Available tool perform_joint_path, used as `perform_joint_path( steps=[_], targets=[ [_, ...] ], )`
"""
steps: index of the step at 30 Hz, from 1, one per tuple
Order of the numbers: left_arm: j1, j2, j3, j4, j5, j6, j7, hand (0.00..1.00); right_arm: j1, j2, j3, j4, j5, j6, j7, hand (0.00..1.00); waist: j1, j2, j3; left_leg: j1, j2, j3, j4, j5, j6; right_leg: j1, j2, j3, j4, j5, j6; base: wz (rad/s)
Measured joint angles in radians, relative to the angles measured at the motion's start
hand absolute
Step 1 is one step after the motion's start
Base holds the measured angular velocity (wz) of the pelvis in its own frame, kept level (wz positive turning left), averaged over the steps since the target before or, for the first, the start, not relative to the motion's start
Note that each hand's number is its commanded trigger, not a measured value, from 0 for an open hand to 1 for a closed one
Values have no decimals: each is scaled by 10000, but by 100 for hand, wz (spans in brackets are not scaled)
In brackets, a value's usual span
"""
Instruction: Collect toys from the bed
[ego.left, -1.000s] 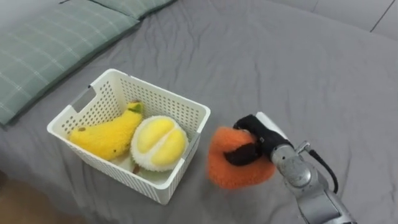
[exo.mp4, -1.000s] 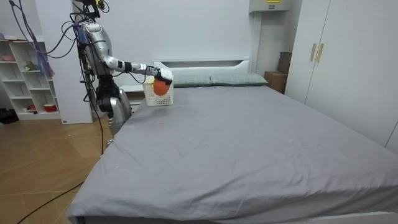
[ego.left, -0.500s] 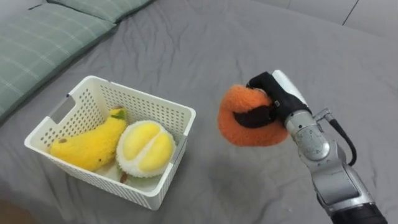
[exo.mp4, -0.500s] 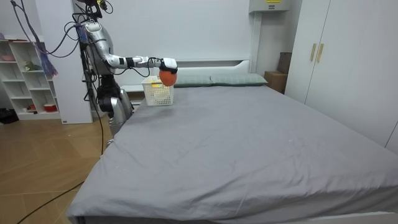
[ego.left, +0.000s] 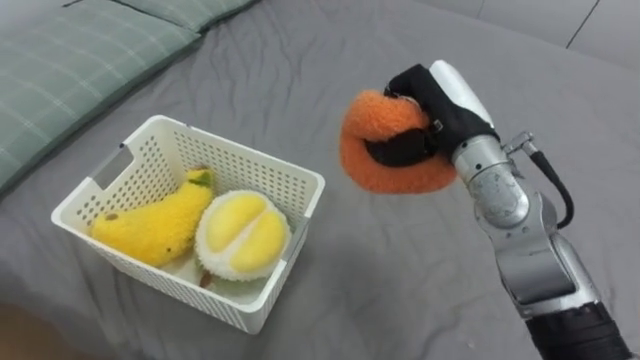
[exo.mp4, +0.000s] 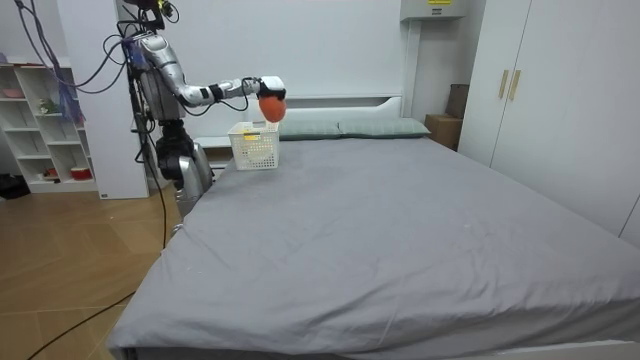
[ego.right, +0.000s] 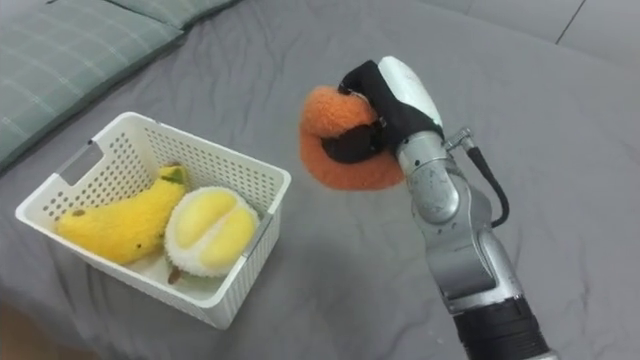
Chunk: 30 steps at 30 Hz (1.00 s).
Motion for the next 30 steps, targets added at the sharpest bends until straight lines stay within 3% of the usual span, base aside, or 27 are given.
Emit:
perform_joint_path(
  steps=[7,17,22,23,24,26,30],
  targets=[
    [-119,-64,-25,-11,-5,137,-20,0,-349,135,923,3,-242,183,20,100,451,4,26,-72,-67,-343,178,2,-1,126,-39,-482,-9,-2,3,16],
    [-246,-80,-16,-3,105,415,-25,0,-381,140,1193,4,-365,368,74,100,967,-99,85,-342,-225,-942,297,115,-29,138,-76,-534,-5,-9,13,18],
    [-269,-76,-27,-8,268,632,-29,0,-389,140,1488,3,-364,477,73,77,1079,-102,82,-472,-244,-1041,339,141,-57,66,-77,-622,-3,-10,16,7],
    [-292,-75,-33,-8,276,658,-29,0,-398,159,1601,3,-364,525,79,63,1097,-106,80,-497,-248,-1075,341,143,-59,67,-79,-700,-2,-11,17,7],
    [-319,-76,-38,-8,281,668,-30,0,-411,175,1630,3,-364,563,79,36,1118,-108,78,-514,-252,-1099,347,145,-59,65,-79,-727,-2,-11,17,9],
    [-451,-65,-183,-7,292,718,-40,0,-497,215,1662,13,-367,667,79,0,1277,-109,78,-530,-272,-1150,357,155,-57,60,-89,-771,-3,-12,18,7],
    [-542,-46,-251,-7,550,734,-40,0,-919,231,1866,27,-370,666,78,0,1245,-136,83,-599,-346,-1370,368,219,-63,59,-107,-830,-13,-17,25,16]
  ],
)
